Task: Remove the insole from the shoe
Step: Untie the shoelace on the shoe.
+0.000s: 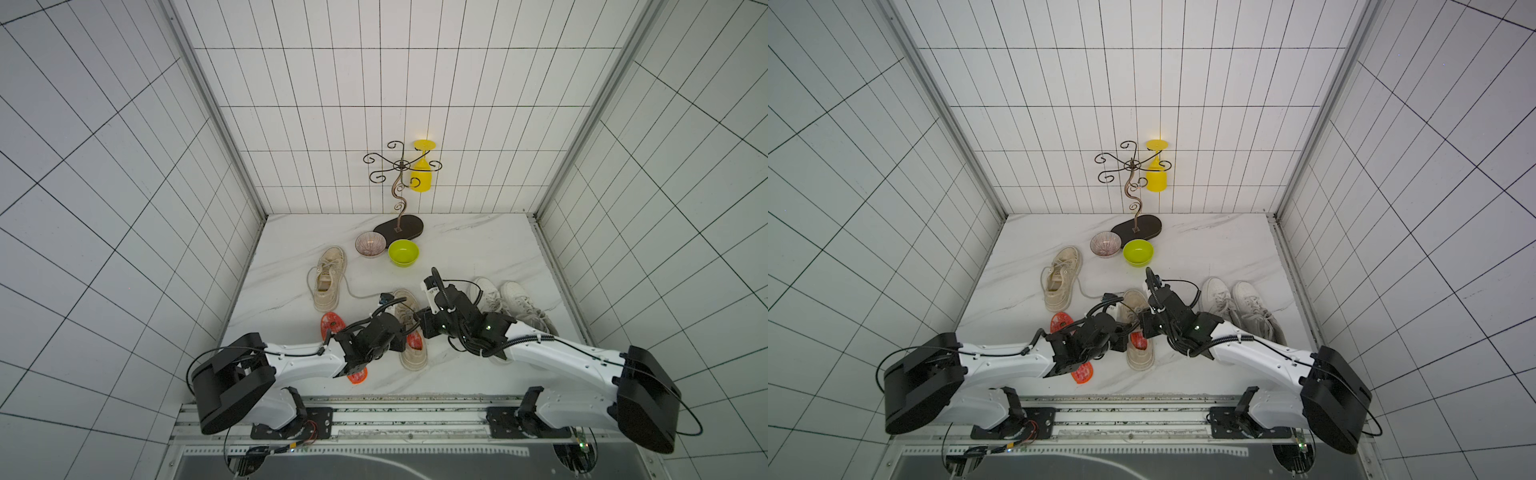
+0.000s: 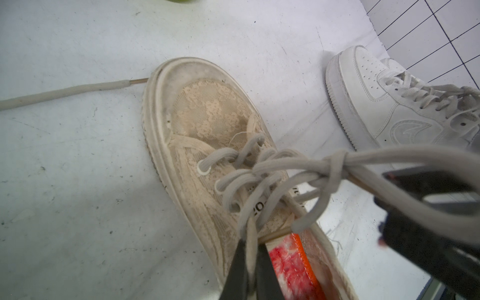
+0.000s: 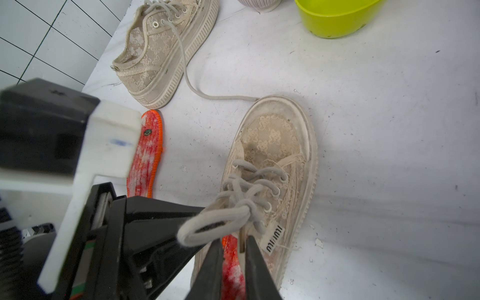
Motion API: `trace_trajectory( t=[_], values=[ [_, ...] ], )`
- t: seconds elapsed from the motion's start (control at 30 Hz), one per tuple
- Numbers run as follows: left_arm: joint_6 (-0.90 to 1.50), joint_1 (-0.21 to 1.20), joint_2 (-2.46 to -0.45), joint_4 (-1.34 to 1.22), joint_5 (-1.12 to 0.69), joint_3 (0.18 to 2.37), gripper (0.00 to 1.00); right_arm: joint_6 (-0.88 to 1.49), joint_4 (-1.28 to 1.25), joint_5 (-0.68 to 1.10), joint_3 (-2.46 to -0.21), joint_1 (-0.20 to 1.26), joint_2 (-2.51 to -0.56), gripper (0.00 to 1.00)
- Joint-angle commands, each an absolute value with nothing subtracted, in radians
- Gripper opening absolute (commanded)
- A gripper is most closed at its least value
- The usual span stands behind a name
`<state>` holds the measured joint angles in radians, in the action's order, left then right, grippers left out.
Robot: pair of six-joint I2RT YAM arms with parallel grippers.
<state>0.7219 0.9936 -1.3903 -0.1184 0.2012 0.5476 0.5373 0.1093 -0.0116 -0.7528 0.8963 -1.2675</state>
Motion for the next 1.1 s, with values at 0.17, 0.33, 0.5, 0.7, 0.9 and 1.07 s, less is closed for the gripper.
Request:
trace_trajectory(
  t=[0.17, 0.33, 0.5, 0.7, 0.9, 1.07],
  values=[
    [0.719, 0.991, -1.380, -0.140, 0.199, 0.550, 0.03, 0.530, 0.086, -0.026, -0.729, 0.891, -1.292, 0.09],
    [0.743, 0.989, -1.382, -0.088, 0.252, 0.558, 0.00, 0.529, 0.122, -0.062, -0.729, 0.893, -1.264, 0.00],
    [0.778, 0.952, -1.361, -0.019, 0.319, 0.546, 0.00, 0.520, 0.177, -0.108, -0.706, 0.891, -1.213, 0.00],
    [0.814, 0.847, -1.319, -0.025, 0.285, 0.486, 0.00, 0.509, 0.196, -0.111, -0.670, 0.882, -1.153, 0.00],
    [0.795, 0.833, -1.299, -0.008, 0.304, 0.488, 0.00, 0.509, 0.249, -0.180, -0.669, 0.844, -1.103, 0.00],
    [0.784, 0.831, -1.316, -0.026, 0.284, 0.492, 0.00, 0.491, 0.270, -0.197, -0.669, 0.764, -1.022, 0.00]
  ],
)
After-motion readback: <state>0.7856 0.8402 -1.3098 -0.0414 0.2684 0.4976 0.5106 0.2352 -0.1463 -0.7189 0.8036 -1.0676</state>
